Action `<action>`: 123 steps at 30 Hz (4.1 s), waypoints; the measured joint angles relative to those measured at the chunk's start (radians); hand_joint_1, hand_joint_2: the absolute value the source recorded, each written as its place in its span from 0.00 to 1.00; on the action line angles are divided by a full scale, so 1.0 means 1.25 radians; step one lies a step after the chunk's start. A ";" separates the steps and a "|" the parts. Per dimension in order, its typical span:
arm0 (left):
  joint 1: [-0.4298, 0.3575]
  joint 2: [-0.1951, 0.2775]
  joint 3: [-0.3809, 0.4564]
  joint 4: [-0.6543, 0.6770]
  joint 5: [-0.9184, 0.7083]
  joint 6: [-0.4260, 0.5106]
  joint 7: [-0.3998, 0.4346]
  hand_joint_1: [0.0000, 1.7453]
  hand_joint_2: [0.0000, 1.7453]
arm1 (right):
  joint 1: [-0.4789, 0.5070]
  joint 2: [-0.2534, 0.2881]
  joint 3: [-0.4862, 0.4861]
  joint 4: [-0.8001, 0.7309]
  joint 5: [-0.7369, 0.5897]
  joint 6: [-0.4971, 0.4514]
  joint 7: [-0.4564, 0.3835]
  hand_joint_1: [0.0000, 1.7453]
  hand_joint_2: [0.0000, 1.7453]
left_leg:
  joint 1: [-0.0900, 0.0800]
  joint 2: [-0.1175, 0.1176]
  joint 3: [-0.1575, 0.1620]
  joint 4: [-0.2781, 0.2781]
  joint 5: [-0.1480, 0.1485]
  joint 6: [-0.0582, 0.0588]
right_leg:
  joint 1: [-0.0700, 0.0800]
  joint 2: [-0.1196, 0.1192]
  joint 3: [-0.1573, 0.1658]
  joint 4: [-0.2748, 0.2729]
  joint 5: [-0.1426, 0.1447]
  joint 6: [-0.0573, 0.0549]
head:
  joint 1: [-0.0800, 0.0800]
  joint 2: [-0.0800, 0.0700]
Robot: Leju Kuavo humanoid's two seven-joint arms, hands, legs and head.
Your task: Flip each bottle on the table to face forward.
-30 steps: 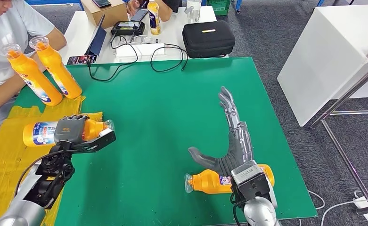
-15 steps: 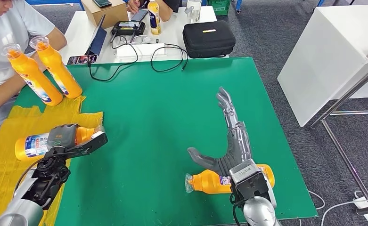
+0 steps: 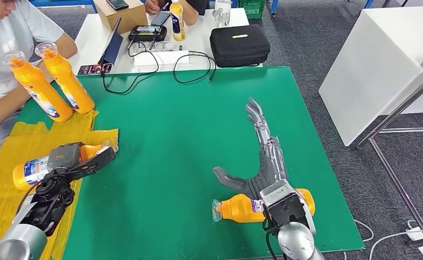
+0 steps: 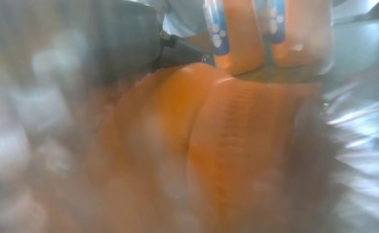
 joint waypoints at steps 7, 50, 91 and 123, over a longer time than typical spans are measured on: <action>-0.017 -0.002 0.018 0.027 0.008 -0.039 0.007 0.00 1.00 | -0.009 0.000 0.002 0.010 0.000 0.001 0.006 0.00 1.00 | 0.000 0.000 0.004 0.000 0.000 0.000 | 0.000 0.000 0.004 0.000 0.000 0.000 | 0.000 0.000; 0.236 -0.144 0.105 -0.564 0.750 -0.274 -0.360 0.00 1.00 | -0.011 -0.007 0.012 0.059 0.031 -0.024 0.002 0.00 1.00 | -0.001 0.000 0.000 0.000 0.000 0.000 | -0.001 0.000 0.000 -0.001 0.000 0.000 | 0.000 0.000; 0.376 -0.246 0.166 -0.842 1.085 -0.297 -0.363 0.00 1.00 | 0.275 -0.515 -0.189 -0.077 0.291 0.136 0.104 0.00 1.00 | -0.002 0.000 -0.001 0.001 -0.003 0.003 | -0.002 -0.001 -0.001 -0.001 -0.001 0.001 | 0.000 0.000; 0.349 -0.259 0.147 -0.828 1.081 -0.287 -0.348 0.00 1.00 | 0.206 -0.463 -0.179 0.045 0.371 0.145 0.125 0.00 1.00 | -0.002 0.000 -0.001 0.001 -0.003 0.003 | -0.002 0.000 -0.001 -0.001 -0.001 0.001 | -0.001 0.000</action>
